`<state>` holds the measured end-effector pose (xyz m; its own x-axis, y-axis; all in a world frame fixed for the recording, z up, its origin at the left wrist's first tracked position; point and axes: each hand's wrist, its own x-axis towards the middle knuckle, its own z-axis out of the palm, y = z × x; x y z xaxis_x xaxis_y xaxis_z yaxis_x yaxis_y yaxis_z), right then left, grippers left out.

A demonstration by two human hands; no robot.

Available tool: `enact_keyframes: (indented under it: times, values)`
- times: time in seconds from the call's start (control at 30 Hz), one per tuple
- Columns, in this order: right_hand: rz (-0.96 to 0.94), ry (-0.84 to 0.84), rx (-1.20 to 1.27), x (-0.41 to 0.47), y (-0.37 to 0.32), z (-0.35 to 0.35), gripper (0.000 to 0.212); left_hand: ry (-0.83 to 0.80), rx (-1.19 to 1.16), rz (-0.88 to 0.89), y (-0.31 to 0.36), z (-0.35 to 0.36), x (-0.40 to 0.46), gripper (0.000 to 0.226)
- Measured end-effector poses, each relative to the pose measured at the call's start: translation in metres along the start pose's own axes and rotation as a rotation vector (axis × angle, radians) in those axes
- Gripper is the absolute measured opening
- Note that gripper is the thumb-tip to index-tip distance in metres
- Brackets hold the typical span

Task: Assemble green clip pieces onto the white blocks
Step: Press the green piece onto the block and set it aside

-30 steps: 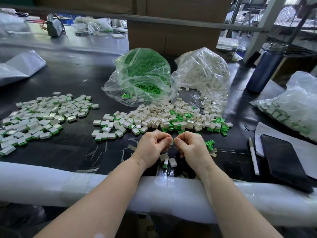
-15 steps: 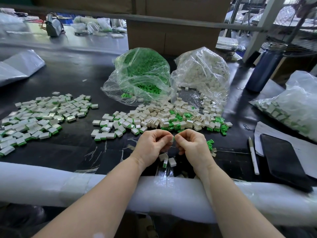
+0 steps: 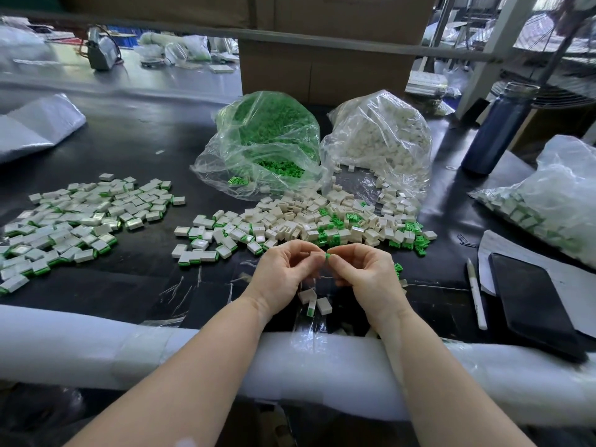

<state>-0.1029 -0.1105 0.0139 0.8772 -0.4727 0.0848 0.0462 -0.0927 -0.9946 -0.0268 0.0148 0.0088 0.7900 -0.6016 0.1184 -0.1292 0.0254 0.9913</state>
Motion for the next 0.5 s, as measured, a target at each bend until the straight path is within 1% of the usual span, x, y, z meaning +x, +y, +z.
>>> enact_keyframes:
  times: [0.13,0.5]
  values:
    - [-0.017,0.015,-0.087,0.001,0.0013,0.0025,0.012,-0.001,0.028,-0.012,-0.0001,0.0002,-0.0001,0.011]
    - [-0.005,-0.017,-0.164,0.0014,0.0025,0.0031,0.017,0.015,0.013,-0.028,0.0018,0.0001,-0.0012,0.007]
